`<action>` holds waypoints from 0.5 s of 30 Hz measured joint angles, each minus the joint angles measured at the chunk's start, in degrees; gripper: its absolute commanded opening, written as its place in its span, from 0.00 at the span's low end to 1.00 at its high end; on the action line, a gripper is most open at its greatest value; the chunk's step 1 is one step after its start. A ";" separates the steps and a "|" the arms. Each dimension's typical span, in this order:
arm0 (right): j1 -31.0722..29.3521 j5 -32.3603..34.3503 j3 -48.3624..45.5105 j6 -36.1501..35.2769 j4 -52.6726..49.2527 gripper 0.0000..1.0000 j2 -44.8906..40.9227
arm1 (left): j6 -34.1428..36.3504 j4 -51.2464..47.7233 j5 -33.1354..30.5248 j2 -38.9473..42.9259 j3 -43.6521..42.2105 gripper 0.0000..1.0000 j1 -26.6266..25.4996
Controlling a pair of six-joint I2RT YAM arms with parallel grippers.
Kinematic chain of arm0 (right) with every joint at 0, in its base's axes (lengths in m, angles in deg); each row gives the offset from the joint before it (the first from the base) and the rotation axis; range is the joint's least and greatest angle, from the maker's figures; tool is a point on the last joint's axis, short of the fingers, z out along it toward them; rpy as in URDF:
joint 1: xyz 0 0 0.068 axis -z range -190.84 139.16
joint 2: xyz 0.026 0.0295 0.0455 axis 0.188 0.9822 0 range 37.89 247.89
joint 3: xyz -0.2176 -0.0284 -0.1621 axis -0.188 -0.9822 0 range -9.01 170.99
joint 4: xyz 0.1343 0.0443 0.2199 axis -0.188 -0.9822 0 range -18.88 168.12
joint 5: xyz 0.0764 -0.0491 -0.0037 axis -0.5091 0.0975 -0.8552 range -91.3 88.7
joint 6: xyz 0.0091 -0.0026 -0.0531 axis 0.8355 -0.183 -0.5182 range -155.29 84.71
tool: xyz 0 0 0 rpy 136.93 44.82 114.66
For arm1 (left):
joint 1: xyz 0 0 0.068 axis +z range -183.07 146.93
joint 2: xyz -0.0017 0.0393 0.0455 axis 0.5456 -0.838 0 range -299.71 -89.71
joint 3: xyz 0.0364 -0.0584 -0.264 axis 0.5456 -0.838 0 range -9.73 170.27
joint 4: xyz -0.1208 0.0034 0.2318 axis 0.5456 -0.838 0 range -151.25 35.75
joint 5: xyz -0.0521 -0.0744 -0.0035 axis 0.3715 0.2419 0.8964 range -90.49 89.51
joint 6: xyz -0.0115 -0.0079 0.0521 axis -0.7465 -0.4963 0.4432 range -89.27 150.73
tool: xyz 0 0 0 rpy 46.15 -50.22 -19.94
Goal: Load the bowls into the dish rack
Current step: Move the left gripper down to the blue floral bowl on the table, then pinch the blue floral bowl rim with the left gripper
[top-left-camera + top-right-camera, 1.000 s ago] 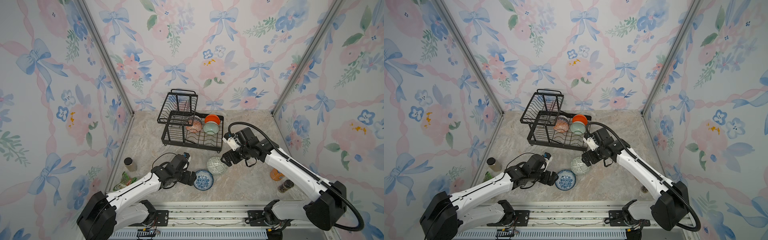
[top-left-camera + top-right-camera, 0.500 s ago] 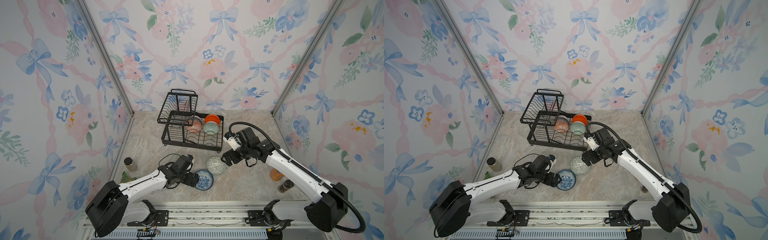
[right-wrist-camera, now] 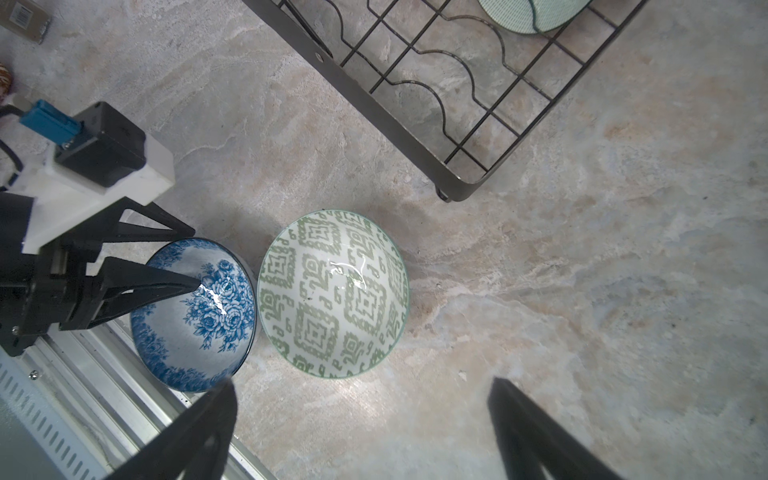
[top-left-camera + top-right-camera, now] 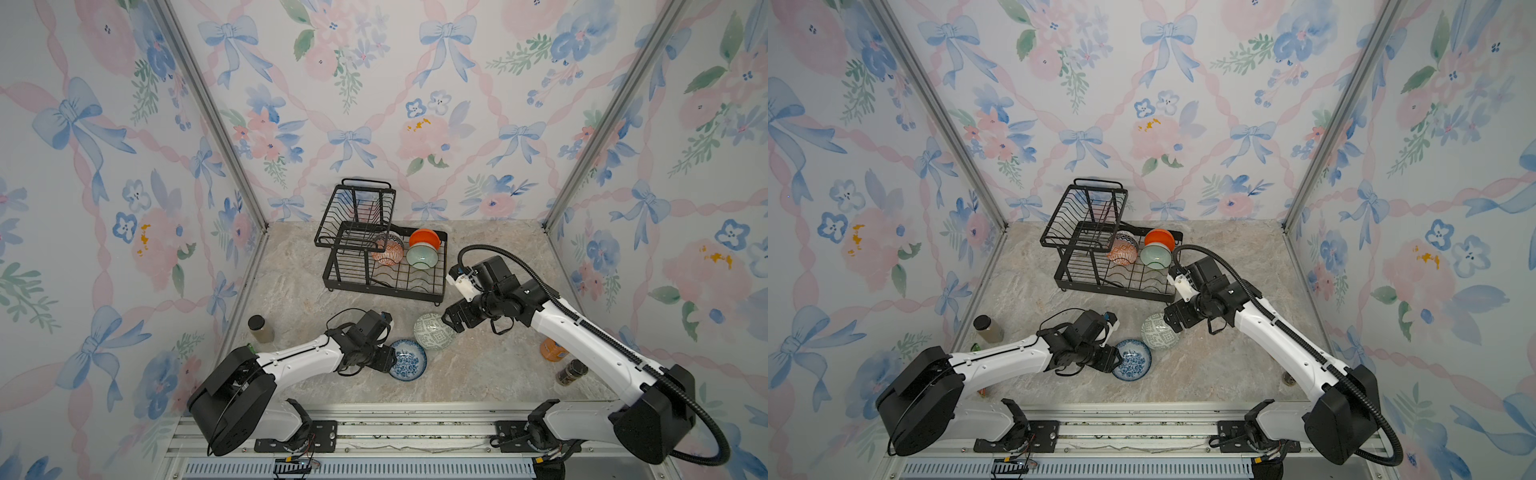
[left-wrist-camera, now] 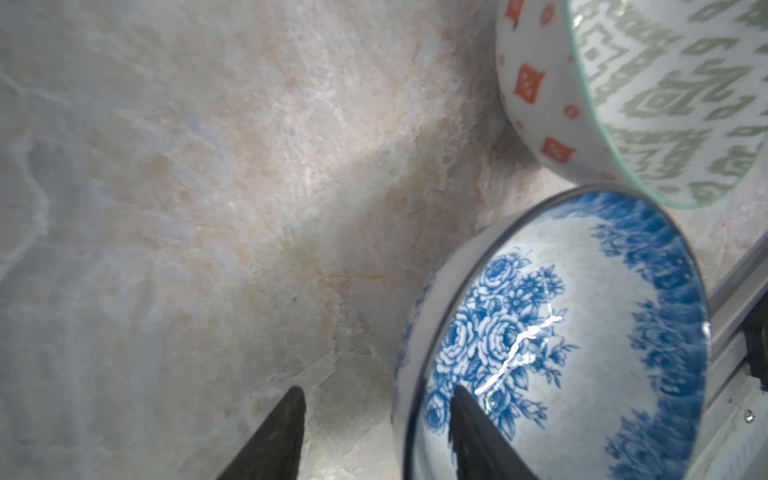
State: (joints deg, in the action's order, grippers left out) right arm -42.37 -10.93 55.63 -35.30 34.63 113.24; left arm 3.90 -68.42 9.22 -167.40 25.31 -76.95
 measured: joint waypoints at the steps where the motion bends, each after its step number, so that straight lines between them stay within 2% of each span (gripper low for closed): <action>1: 0.00 0.07 -0.11 0.00 0.00 0.97 0.00 | 0.33 0.04 0.22 -0.07 0.28 0.40 0.00; 15: 0.00 1.05 -0.52 -0.17 0.20 0.97 0.00 | 1.33 0.57 1.07 -1.68 1.66 0.05 0.00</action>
State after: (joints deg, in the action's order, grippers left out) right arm -42.37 -9.88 55.11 -35.47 34.83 113.24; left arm 5.24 -67.85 10.29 -169.08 26.97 -76.95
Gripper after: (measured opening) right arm 0.967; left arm 0.081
